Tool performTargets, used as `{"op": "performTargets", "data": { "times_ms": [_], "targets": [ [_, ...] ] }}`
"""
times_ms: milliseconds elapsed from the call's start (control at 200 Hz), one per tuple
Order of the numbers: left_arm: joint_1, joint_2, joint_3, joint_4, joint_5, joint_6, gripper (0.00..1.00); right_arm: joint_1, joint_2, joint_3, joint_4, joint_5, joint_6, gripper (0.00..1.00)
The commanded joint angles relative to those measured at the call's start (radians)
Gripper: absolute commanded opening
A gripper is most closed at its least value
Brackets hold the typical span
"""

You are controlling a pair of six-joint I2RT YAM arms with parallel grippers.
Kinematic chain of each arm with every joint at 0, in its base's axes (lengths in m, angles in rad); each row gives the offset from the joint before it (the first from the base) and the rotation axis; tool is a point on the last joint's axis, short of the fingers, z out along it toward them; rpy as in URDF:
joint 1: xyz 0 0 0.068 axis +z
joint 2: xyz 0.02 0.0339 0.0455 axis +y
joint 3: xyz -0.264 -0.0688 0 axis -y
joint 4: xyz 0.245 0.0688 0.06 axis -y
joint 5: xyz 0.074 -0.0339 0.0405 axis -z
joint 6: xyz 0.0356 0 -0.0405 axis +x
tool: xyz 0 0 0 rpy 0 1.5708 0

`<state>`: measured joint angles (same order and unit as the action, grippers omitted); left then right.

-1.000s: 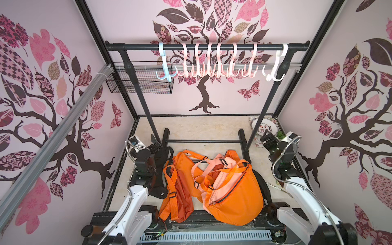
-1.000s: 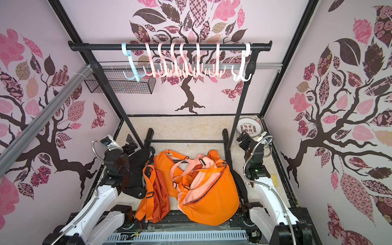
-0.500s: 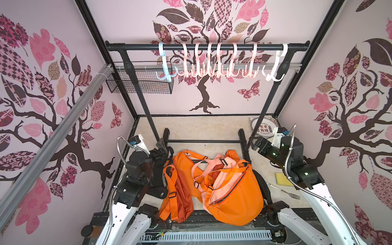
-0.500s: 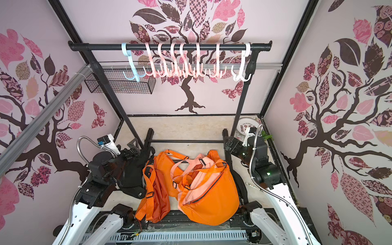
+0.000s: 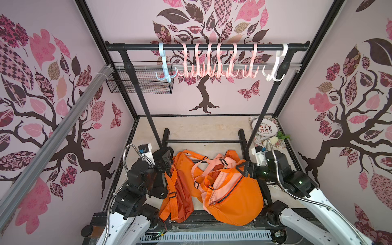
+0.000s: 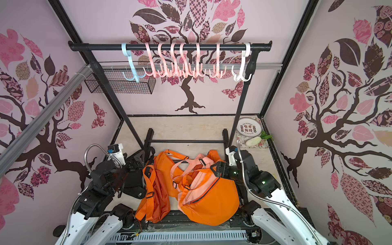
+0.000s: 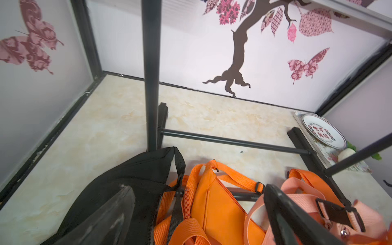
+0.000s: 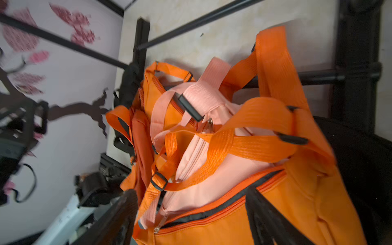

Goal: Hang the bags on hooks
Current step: Pick up the bag from the bag.

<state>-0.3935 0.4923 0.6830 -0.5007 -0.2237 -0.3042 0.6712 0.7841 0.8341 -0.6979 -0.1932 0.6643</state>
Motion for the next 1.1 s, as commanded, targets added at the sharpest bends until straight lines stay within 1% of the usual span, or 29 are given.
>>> {"op": "performTargets", "data": {
  "times_ms": [0,35,125,220,280,355,485,540,635,720,855,965,1095],
  "targets": [
    [-0.005,0.003,-0.025,0.043,0.079,0.026,0.98,0.207,0.129,0.092,0.031,0.293,-0.05,0.84],
    [-0.005,0.003,-0.033,0.047,0.087,0.026,0.98,0.235,0.178,0.108,0.027,0.311,-0.073,0.84],
    [-0.018,0.004,-0.045,0.05,0.088,0.036,0.98,0.238,0.264,0.12,0.028,0.319,-0.128,0.84],
    [-0.031,-0.004,-0.058,0.063,0.079,0.045,0.98,0.237,0.289,0.109,0.061,0.35,-0.192,0.82],
    [-0.034,-0.008,-0.064,0.069,0.081,0.048,0.98,0.238,0.308,0.118,0.065,0.376,-0.237,0.78],
    [-0.034,-0.003,-0.066,0.074,0.084,0.049,0.98,0.238,0.354,0.13,0.056,0.401,-0.29,0.78],
    [-0.037,-0.001,-0.072,0.08,0.097,0.05,0.98,0.239,0.422,0.122,0.054,0.401,-0.358,0.75],
    [-0.036,-0.002,-0.073,0.082,0.098,0.051,0.98,0.239,0.441,0.114,0.055,0.401,-0.38,0.71],
    [-0.038,-0.002,-0.077,0.085,0.105,0.053,0.98,0.239,0.457,0.116,0.071,0.382,-0.388,0.67],
    [-0.039,0.007,-0.079,0.09,0.113,0.053,0.98,0.241,0.461,0.112,0.104,0.38,-0.397,0.66],
    [-0.041,0.013,-0.082,0.093,0.128,0.053,0.98,0.242,0.521,0.114,0.11,0.362,-0.399,0.6],
    [-0.042,0.014,-0.084,0.095,0.134,0.051,0.98,0.256,0.551,0.096,0.122,0.362,-0.394,0.58],
    [-0.047,0.02,-0.089,0.101,0.152,0.053,0.98,0.263,0.569,0.098,0.113,0.369,-0.392,0.48]
  ]
}}
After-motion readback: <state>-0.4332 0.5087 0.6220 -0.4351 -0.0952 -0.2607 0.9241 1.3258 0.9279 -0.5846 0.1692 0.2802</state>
